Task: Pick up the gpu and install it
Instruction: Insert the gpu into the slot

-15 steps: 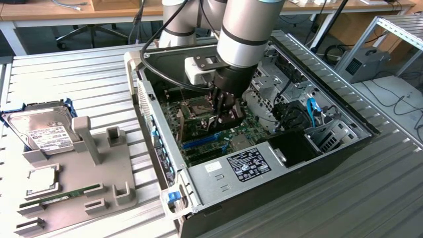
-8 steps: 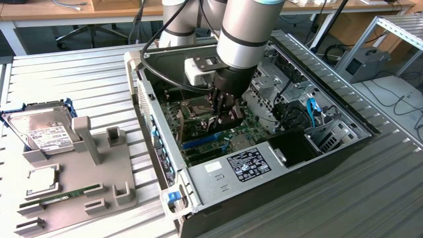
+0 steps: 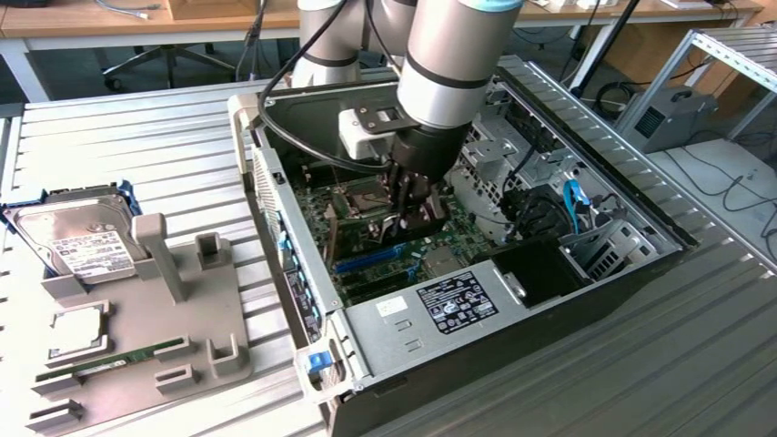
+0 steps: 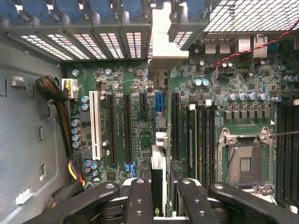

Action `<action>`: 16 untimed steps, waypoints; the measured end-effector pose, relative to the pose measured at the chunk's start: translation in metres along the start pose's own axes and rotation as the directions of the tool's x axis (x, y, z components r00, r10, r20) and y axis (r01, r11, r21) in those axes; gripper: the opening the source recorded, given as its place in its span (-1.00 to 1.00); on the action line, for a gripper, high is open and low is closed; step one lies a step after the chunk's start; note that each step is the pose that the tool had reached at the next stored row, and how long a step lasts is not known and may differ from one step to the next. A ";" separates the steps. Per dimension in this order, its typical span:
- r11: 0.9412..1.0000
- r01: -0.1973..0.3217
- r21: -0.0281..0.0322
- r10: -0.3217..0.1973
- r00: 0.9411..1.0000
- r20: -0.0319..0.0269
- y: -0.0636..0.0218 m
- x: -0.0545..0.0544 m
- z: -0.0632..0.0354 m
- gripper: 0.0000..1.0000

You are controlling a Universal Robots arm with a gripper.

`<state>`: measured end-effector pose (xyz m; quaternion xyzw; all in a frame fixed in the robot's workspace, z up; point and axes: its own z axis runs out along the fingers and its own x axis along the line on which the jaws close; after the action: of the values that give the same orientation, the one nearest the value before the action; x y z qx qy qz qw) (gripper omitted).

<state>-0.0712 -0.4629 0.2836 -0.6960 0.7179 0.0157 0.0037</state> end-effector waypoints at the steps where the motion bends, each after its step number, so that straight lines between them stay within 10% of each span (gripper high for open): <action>1: 1.000 0.000 0.000 0.000 1.000 0.000 0.0000 0.000 0.0006 -0.47; 16: 1.000 0.000 0.000 0.000 1.000 0.000 0.0151 0.001 0.0048 -0.47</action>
<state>-0.0864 -0.4632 0.2790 -0.6960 0.7178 0.0155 0.0037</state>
